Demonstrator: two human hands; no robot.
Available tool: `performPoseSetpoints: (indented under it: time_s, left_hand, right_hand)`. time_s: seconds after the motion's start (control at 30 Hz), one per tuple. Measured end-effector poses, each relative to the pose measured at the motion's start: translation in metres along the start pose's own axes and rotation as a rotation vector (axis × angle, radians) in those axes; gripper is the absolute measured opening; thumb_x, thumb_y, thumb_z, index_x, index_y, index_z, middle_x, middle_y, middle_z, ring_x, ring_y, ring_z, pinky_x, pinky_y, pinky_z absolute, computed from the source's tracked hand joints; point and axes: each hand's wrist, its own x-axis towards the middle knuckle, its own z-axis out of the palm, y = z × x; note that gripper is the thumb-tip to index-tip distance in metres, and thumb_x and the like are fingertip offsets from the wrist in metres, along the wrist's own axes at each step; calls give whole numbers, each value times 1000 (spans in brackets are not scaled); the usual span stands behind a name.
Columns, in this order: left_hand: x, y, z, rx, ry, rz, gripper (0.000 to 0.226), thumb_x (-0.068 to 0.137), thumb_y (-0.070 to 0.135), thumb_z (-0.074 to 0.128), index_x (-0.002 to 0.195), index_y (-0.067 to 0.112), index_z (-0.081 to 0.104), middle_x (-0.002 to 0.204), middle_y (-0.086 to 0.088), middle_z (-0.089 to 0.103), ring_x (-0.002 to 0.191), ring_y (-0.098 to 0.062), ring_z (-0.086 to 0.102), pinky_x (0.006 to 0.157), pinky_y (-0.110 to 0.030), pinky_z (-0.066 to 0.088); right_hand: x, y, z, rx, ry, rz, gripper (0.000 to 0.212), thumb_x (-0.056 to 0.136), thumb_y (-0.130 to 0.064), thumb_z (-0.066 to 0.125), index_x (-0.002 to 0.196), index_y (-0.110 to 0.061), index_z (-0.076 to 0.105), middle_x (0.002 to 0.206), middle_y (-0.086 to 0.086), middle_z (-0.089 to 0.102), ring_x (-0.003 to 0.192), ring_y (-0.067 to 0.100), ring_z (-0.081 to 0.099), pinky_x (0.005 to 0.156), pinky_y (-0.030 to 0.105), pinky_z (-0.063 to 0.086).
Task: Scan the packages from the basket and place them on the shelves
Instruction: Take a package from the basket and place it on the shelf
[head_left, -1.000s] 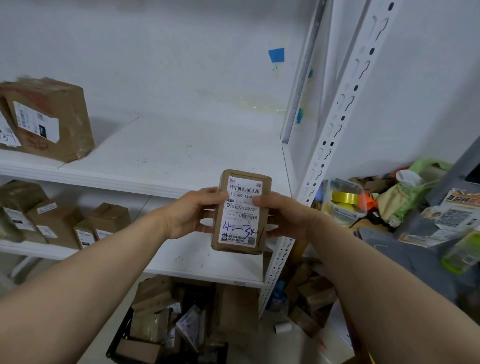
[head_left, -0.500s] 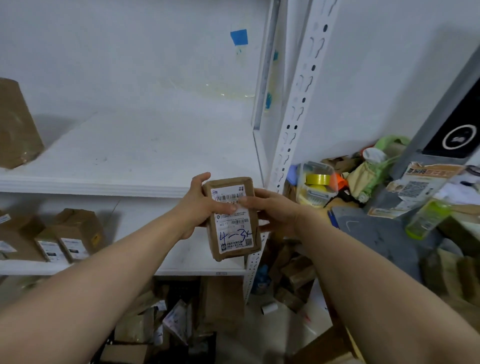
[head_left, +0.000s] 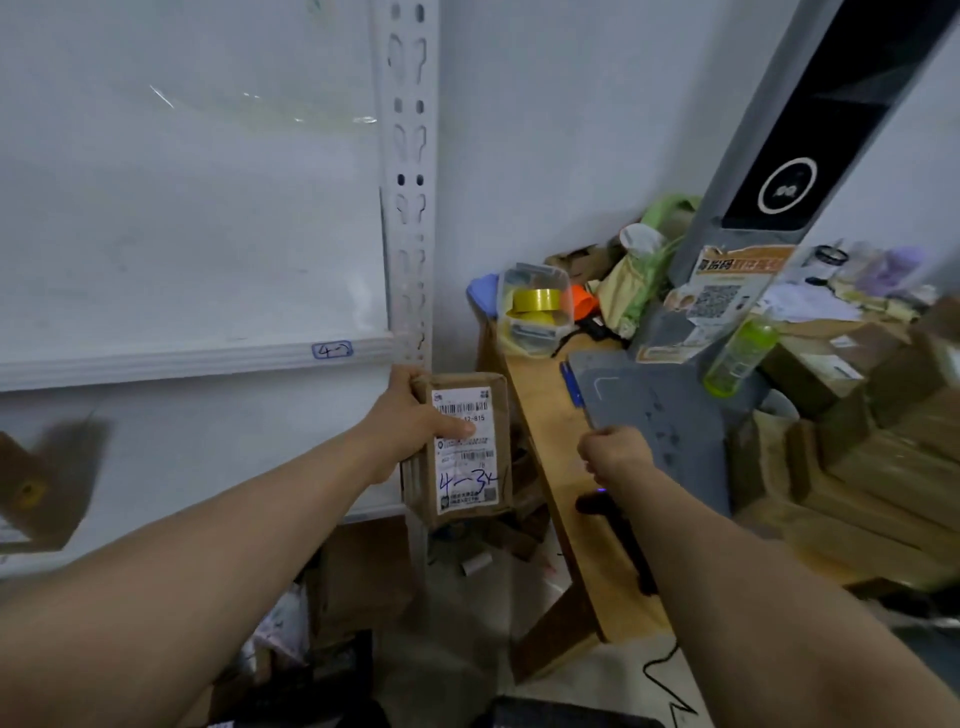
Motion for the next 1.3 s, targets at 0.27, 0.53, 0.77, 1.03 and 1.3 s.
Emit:
performPoseSetpoints:
  time_s: [0.27, 0.53, 0.77, 1.03, 1.3]
  left_hand:
    - [22, -35, 58, -23, -12, -156, 73, 73, 2, 84, 126, 20, 37, 105, -7, 72, 83, -26, 75, 71, -44, 63]
    - [36, -53, 71, -16, 67, -209, 66, 73, 2, 84, 119, 19, 40, 104, -9, 72, 85, -27, 74, 74, -43, 61]
    - [42, -70, 52, 98, 354, -263, 73, 70, 14, 89, 120, 20, 35, 115, -12, 63, 99, -32, 66, 86, -46, 58]
    - [37, -79, 47, 205, 546, -291, 86, 73, 21, 89, 137, 17, 31, 128, -18, 46, 112, -39, 56, 86, -44, 52]
    - [32, -79, 40, 207, 563, -287, 87, 74, 19, 88, 138, 18, 30, 118, -12, 41, 113, -38, 54, 88, -44, 51]
  right_hand:
    - [35, 80, -18, -414, -26, 149, 52, 82, -39, 75, 118, -6, 59, 113, 16, 59, 105, 34, 60, 80, 40, 52]
    - [54, 122, 4, -416, -268, 96, 31, 96, -17, 59, 125, -7, 59, 121, 14, 62, 107, 30, 61, 94, 41, 54]
    - [6, 78, -16, -38, -789, 152, 18, 90, -2, 64, 107, -10, 63, 87, 10, 65, 72, 21, 64, 58, 29, 52]
    - [-14, 49, -9, 98, -798, -27, 21, 88, -14, 76, 107, -19, 69, 77, 1, 73, 73, 18, 68, 63, 29, 52]
    - [-29, 32, 0, 98, -837, -92, 31, 86, -19, 78, 115, -22, 67, 87, 4, 71, 81, 21, 65, 74, 35, 52]
